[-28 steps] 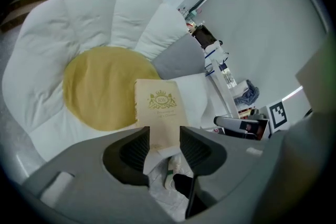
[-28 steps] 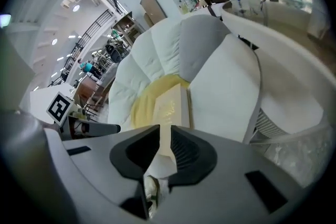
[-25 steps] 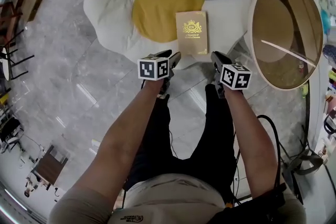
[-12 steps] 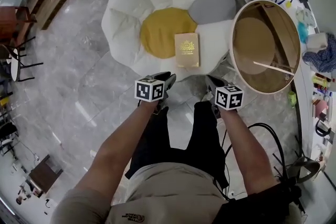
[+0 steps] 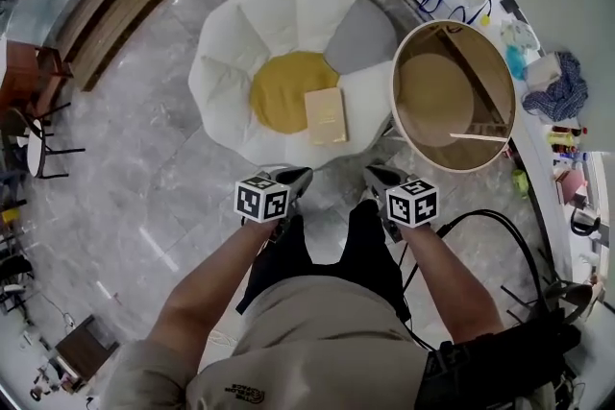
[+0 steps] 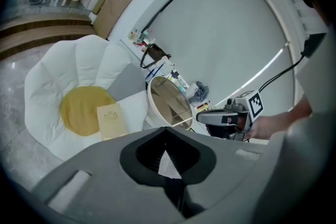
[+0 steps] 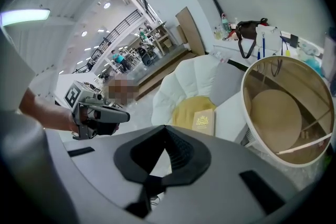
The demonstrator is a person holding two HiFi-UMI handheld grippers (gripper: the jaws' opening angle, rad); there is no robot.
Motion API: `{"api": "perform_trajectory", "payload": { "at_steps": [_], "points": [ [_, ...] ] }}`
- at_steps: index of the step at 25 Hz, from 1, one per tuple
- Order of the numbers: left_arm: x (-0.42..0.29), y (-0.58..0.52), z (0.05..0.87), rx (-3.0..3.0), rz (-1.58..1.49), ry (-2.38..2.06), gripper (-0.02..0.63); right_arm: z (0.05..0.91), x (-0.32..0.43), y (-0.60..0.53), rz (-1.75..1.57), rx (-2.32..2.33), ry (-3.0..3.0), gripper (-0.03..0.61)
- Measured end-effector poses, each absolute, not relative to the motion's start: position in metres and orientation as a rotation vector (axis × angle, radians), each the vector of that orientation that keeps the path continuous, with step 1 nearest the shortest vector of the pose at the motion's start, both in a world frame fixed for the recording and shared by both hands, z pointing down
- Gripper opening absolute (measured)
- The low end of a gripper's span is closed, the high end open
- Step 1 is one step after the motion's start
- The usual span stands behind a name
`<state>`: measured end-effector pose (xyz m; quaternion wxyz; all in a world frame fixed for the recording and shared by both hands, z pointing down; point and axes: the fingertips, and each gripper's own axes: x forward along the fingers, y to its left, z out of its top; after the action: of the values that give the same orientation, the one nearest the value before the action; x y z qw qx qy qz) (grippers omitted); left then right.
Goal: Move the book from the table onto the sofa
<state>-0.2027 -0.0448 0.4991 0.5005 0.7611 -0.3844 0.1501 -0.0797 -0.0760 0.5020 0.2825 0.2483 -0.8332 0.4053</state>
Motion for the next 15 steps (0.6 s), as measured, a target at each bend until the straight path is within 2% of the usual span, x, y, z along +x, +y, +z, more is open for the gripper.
{"api": "perform_trajectory", "payload": {
  "at_steps": [15],
  "points": [
    [-0.165,0.002,0.316,2.197,0.479,-0.752,0.008,0.349,-0.066,-0.024,0.914,0.665,-2.381,0.012]
  ]
}}
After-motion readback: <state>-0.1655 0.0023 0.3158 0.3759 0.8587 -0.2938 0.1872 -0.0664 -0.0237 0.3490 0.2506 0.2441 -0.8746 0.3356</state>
